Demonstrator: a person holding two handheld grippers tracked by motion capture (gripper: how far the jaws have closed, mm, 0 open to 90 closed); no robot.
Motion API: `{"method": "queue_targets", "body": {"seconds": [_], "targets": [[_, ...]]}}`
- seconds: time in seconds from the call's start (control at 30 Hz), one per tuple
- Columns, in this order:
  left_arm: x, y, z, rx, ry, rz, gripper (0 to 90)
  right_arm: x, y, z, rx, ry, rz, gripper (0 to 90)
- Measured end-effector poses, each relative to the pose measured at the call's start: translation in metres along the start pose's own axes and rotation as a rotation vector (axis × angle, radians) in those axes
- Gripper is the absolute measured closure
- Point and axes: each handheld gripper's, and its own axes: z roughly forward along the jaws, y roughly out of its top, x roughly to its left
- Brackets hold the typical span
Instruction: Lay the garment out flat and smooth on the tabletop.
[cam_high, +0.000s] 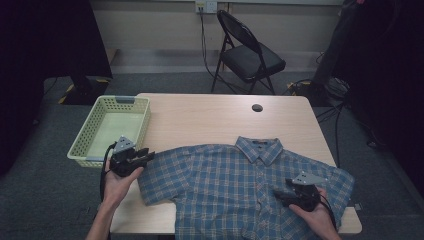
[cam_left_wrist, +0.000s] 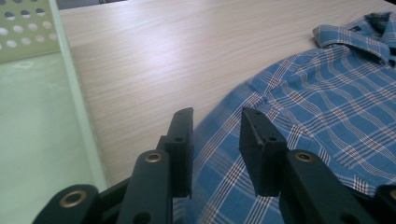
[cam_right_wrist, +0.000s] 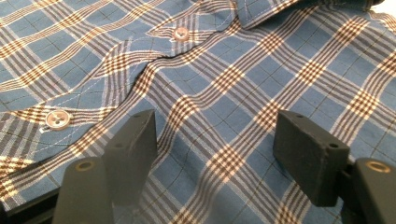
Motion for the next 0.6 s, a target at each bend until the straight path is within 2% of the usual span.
{"method": "queue_targets", "body": {"seconds": [0.07, 0.17, 0.27, 0.47, 0.6], "targets": [[-0.003, 0.000, 0.000, 0.002, -0.008, 0.012, 63.9, 0.000, 0.000, 0.000, 0.000, 0.000, 0.000, 29.8], [-0.011, 0.001, 0.004, 0.003, -0.024, 0.033, 57.2, 0.000, 0.000, 0.000, 0.000, 0.000, 0.000, 29.8], [-0.026, 0.003, 0.014, 0.005, -0.062, 0.057, 50.2, 0.000, 0.000, 0.000, 0.000, 0.000, 0.000, 29.8], [-0.069, 0.007, 0.044, 0.041, -0.143, 0.117, 37.2, 0.000, 0.002, -0.002, 0.016, -0.001, 0.001, 33.4], [-0.109, 0.007, 0.072, 0.109, -0.223, 0.170, 34.5, -0.005, 0.008, -0.019, -0.037, -0.035, 0.021, 35.0]]}}
